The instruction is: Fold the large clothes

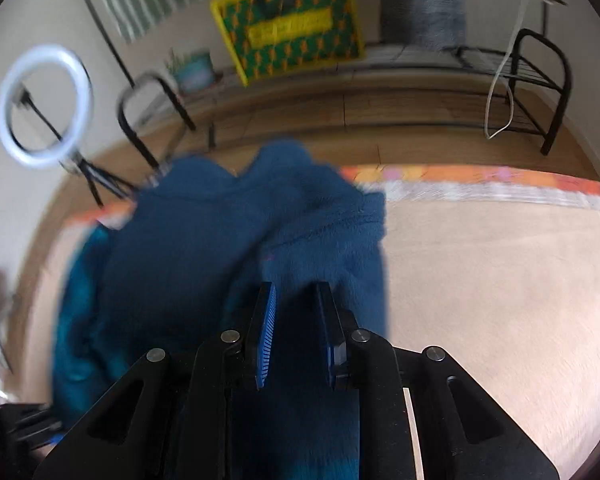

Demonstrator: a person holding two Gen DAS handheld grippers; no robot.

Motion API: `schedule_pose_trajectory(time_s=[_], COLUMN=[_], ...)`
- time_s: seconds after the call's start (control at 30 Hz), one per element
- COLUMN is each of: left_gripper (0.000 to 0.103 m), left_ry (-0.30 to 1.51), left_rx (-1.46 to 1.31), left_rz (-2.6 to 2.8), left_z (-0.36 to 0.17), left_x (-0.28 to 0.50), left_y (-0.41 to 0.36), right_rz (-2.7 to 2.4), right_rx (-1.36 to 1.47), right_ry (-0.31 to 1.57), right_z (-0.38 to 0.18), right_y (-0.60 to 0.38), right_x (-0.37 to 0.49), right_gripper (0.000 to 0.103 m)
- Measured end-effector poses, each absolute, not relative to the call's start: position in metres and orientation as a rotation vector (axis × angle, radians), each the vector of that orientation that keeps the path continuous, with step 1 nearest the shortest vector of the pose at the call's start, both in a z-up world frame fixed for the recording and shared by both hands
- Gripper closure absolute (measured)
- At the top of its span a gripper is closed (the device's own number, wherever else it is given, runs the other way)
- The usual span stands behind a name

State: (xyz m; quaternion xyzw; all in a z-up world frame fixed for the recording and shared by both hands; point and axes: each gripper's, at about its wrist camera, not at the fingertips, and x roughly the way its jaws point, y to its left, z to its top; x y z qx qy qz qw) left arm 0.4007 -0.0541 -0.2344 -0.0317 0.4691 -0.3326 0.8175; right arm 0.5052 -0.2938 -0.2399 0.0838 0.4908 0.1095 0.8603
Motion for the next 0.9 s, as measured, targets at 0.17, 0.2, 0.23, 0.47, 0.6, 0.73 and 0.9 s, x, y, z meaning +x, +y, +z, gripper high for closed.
schedule_pose_trajectory(time_s=[0.17, 0.2, 0.23, 0.47, 0.6, 0.73, 0.9], left_gripper=[0.059, 0.059, 0.058, 0.052, 0.052, 0.052, 0.052], left_ry=[0.917, 0.9, 0.882, 0.878, 0.947, 0.94, 0.955], left_rx=[-0.113, -0.115, -0.12, -0.305, -0.303, -0.283, -0.157], left_rz=[-0.696, -0.68, -0.66, -0.455, -0.368, -0.39, -0.413], left_z=[-0.207, -0.203, -0.199, -0.213, -0.242, -0.251, -0.265], left_x=[0.392, 0.393, 0.396, 0.451, 0.478, 0.498, 0.522], left_y=[-0.023, -0.016, -0.007, 0.075, 0.091, 0.076, 0.032], right_rz=[0.233, 0.24, 0.238, 0.227, 0.278, 0.296, 0.206], right_rx=[0.155, 0.199, 0.226, 0.416, 0.419, 0.338, 0.255], right_ry=[0.985, 0.95, 0.93, 0.955, 0.984, 0.999, 0.931], right_z=[-0.228, -0.22, -0.217, -0.236, -0.248, -0.251, -0.231], right_y=[-0.303, -0.316, -0.325, -0.382, -0.374, -0.355, -0.356], right_x=[0.499, 0.491, 0.485, 0.481, 0.489, 0.491, 0.488], right_gripper=[0.085, 0.082, 0.074, 0.053, 0.054, 0.096, 0.098])
